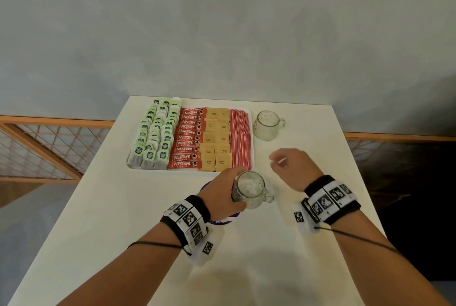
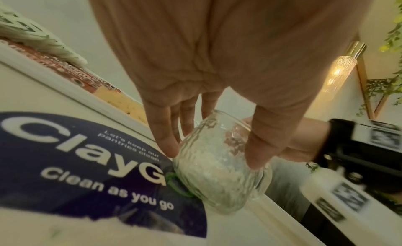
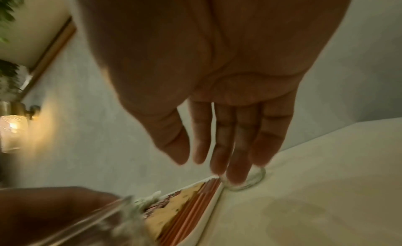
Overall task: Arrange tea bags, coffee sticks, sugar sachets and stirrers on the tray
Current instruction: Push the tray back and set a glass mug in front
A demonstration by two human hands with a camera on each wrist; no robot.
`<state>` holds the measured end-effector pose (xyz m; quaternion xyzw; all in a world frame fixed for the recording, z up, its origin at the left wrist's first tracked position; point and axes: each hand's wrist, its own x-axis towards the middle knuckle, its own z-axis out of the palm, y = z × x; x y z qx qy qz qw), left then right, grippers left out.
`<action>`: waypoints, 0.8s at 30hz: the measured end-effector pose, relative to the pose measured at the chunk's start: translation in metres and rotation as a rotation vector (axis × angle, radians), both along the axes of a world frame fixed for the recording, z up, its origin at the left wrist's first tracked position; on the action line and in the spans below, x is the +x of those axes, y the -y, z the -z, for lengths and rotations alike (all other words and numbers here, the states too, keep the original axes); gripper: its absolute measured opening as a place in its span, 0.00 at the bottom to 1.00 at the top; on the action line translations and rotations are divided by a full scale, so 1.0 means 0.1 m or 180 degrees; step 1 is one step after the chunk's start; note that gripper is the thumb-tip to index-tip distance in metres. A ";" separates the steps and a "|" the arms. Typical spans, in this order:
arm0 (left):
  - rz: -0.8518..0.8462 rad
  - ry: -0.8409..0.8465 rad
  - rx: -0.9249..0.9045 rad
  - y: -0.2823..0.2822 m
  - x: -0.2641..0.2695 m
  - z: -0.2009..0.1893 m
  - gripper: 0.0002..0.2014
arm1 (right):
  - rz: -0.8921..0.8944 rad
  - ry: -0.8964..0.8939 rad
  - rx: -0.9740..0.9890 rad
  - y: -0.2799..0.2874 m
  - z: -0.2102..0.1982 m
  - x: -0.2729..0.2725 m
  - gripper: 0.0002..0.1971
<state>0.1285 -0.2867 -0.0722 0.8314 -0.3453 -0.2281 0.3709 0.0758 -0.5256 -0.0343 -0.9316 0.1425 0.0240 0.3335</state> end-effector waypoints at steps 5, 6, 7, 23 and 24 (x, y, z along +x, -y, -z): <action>-0.0128 -0.0034 0.0056 -0.03 0.00 0.06 0.39 | -0.0601 -0.0369 0.0162 -0.16 0.11 -0.46 0.08; -0.0160 -0.0049 0.0038 -0.02 -0.01 0.06 0.39 | -0.0593 -0.0347 0.0184 -0.17 0.14 -0.49 0.07; -0.0199 -0.0083 0.0012 -0.01 -0.02 0.07 0.39 | -0.0573 -0.0302 0.0218 -0.17 0.17 -0.51 0.05; -0.0682 -0.0024 -0.0475 0.69 0.32 -0.21 0.33 | 0.0552 0.0700 0.0387 0.32 0.11 0.01 0.09; -0.0670 -0.0049 -0.0438 0.74 0.35 -0.22 0.32 | 0.0623 0.0674 0.0395 0.35 0.13 0.05 0.10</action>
